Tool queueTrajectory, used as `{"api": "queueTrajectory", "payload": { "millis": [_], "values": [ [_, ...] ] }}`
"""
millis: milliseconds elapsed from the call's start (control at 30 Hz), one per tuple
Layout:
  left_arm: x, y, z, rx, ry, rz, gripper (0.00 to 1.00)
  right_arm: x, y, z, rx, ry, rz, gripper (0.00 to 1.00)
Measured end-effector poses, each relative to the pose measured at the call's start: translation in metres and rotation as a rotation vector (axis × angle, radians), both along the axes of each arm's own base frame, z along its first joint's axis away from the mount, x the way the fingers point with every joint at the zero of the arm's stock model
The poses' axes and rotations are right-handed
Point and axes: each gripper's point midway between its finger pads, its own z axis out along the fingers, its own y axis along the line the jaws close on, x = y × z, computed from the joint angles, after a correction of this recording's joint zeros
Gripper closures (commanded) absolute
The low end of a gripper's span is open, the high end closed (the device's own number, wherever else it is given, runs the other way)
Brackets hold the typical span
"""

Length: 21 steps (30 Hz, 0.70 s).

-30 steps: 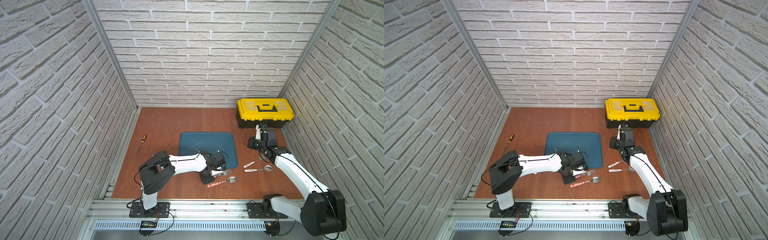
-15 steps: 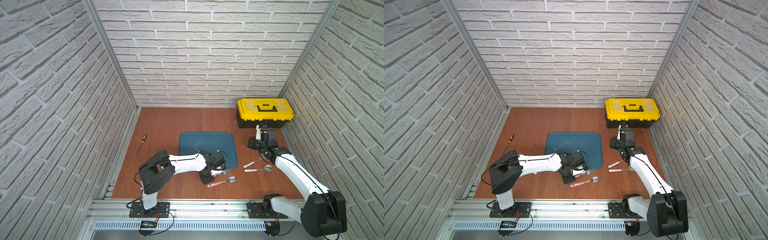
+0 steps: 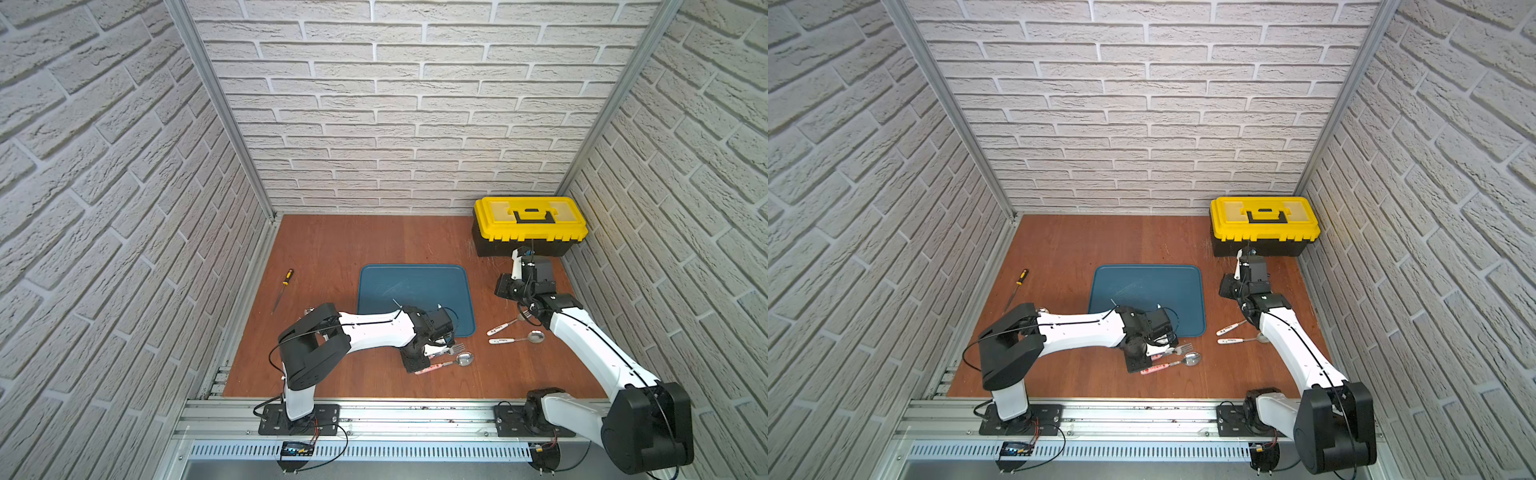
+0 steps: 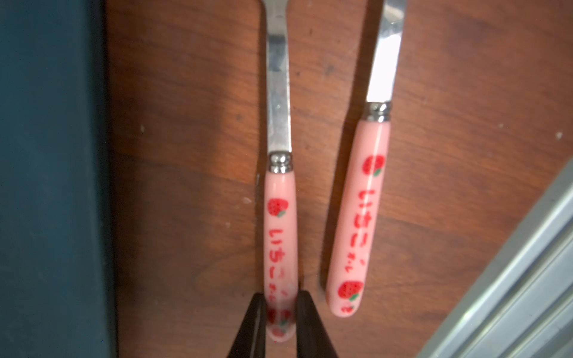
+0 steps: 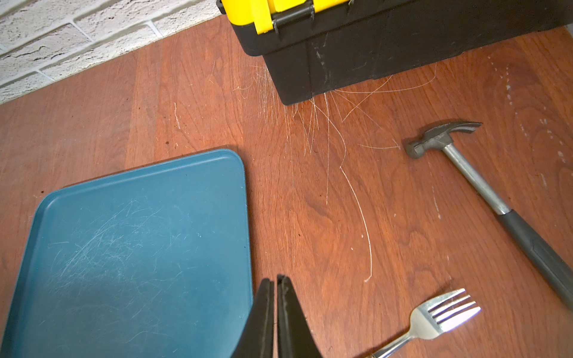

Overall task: Set the spoon and fork side by side
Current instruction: Pick up the fork at the center of the board, then place the fork on the tray.

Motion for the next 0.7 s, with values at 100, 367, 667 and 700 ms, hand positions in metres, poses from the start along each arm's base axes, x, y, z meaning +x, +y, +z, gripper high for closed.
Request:
{"api": "queueTrajectory", "payload": {
  "millis": [100,367,667,700],
  "values": [
    [0.002,0.002,0.001,0.010,-0.015,-0.006,1.00,0.000,0.000,0.000,0.000,0.000,0.000,0.90],
    [0.008,0.006,0.028,-0.002,-0.088,-0.008,1.00,0.000,-0.001,0.000,-0.002,0.000,-0.003,0.90],
    [0.036,0.003,0.077,-0.089,-0.204,0.107,1.00,0.000,-0.001,0.000,0.000,0.000,-0.004,0.90],
    [0.041,0.006,0.078,-0.087,-0.213,0.144,1.00,0.000,-0.001,0.000,0.000,0.000,-0.005,0.90]
  ]
}}
